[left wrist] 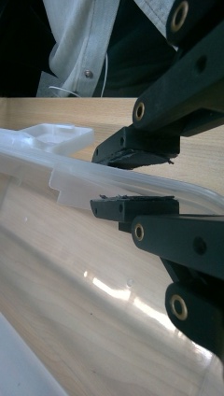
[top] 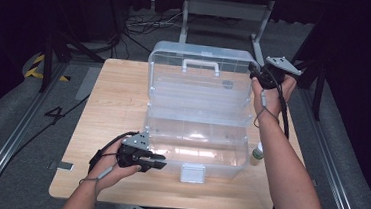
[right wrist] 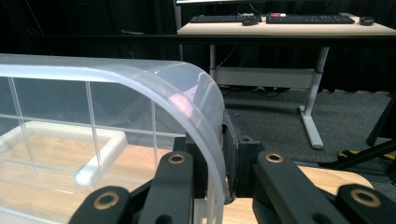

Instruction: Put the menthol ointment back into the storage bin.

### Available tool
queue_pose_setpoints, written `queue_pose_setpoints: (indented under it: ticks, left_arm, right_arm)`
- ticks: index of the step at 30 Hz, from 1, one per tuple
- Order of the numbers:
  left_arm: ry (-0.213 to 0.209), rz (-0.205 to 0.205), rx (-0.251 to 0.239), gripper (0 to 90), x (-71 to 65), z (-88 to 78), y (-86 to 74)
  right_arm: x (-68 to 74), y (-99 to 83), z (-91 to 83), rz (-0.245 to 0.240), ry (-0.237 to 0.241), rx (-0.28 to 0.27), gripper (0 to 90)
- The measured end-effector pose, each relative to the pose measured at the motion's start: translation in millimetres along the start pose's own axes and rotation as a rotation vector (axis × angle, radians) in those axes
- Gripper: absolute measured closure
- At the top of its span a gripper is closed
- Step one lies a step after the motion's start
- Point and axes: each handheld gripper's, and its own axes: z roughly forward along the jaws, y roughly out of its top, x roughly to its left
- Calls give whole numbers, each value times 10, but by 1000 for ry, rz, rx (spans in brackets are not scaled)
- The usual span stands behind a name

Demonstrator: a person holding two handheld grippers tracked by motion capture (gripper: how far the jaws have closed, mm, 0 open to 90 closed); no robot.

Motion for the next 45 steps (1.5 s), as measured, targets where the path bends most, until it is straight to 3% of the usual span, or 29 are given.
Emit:
queue_pose_setpoints:
  ticks: [45]
  left_arm:
    - [-28,-33,-18,749,27,-1,-7]
  right_arm:
    - [-209,-135,465,44,59,44,808]
